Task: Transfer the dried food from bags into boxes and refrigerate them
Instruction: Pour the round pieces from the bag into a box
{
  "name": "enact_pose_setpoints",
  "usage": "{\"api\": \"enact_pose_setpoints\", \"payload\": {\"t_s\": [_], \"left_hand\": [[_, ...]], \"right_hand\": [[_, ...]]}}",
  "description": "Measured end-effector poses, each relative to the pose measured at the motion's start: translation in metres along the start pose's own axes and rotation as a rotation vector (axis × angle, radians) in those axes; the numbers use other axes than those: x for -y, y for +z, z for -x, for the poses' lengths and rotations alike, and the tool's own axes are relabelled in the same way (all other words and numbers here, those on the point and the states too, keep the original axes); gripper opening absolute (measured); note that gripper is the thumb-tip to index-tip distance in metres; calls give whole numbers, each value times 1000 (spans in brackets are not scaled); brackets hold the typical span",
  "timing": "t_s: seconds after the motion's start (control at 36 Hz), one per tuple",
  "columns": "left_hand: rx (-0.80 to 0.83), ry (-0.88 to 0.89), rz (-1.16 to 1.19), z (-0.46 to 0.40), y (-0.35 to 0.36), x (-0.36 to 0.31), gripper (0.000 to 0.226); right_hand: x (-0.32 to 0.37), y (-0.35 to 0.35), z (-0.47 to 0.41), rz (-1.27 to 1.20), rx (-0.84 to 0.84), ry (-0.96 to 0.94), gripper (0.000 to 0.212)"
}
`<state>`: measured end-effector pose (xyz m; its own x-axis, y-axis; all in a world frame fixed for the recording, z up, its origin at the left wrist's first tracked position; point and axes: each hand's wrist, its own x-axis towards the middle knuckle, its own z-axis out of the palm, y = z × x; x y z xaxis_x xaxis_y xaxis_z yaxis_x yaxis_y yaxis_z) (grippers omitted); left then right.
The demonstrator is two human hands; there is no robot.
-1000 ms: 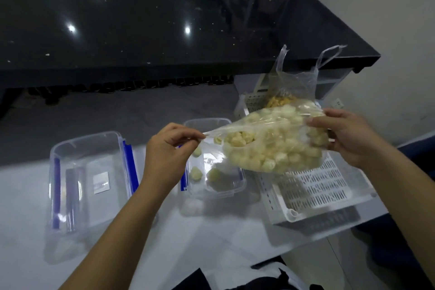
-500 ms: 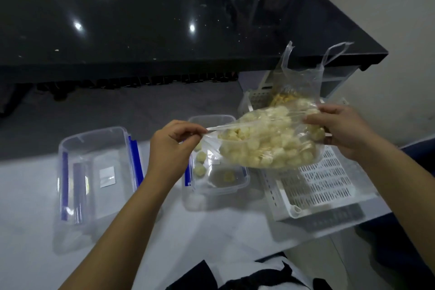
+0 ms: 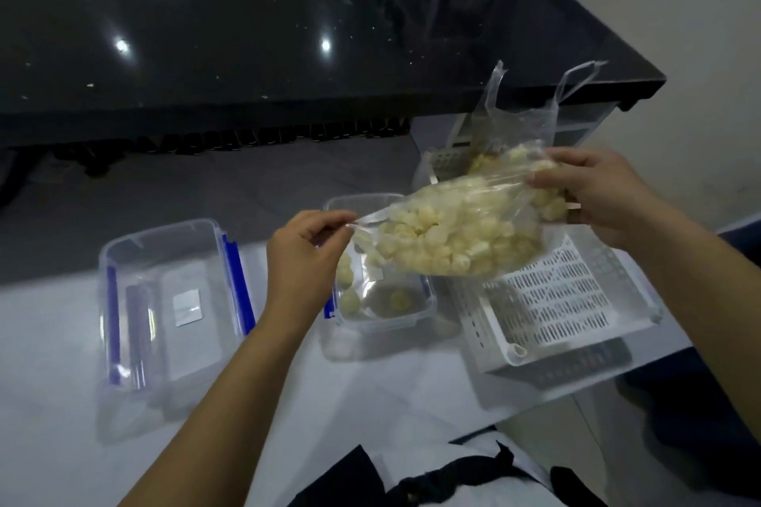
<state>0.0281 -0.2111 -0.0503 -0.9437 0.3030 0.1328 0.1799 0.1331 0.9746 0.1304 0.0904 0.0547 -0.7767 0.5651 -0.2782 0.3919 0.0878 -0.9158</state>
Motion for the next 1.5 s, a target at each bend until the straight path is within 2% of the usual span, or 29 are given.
{"api": "enact_pose_setpoints", "payload": {"t_s": [0.11,0.19,0.25,0.33,0.42,0.5,0.61,0.69,0.81,0.94,1.08,1.17,1.5], "left_hand": [[15,51,-69,1,1,1,33],[12,23,-55,1,1,2,33],[8,54,-62,3,1,2,33],[-49,81,-57,6,-1,5,34],[-59,20,-10,6,0,5,34],[-14,11,-10,10,3,6,29],[-29,5,-34,13,6,8,27],[-50,-27,-11,13,6,7,28],[-58,-5,-24,16,5,9,29],[-64,-49,1,16,6,9,33],[-87,-42,7,14,5,11,27],[-74,-78,19,11,5,10,24],[-105,-40,43,6,-1,12,34]], "right_hand": [[7,1,1,-32,-11,-80,33],[7,4,1,8,-20,-18,39],[7,4,1,-23,10,3,43],[15,0,2,-105,66,-62,42],[15,3,3,11,40,-55,33],[13,7,6,89,65,-25,33],[19,8,6,4,98,-88,35],[20,11,3,-33,77,-26,35],[29,3,0,-141,177,-64,37],[24,12,-3,8,67,-7,46],[29,15,-6,-41,69,-83,43],[26,19,-12,23,53,-24,39],[20,18,-17,41,77,-25,45]]}}
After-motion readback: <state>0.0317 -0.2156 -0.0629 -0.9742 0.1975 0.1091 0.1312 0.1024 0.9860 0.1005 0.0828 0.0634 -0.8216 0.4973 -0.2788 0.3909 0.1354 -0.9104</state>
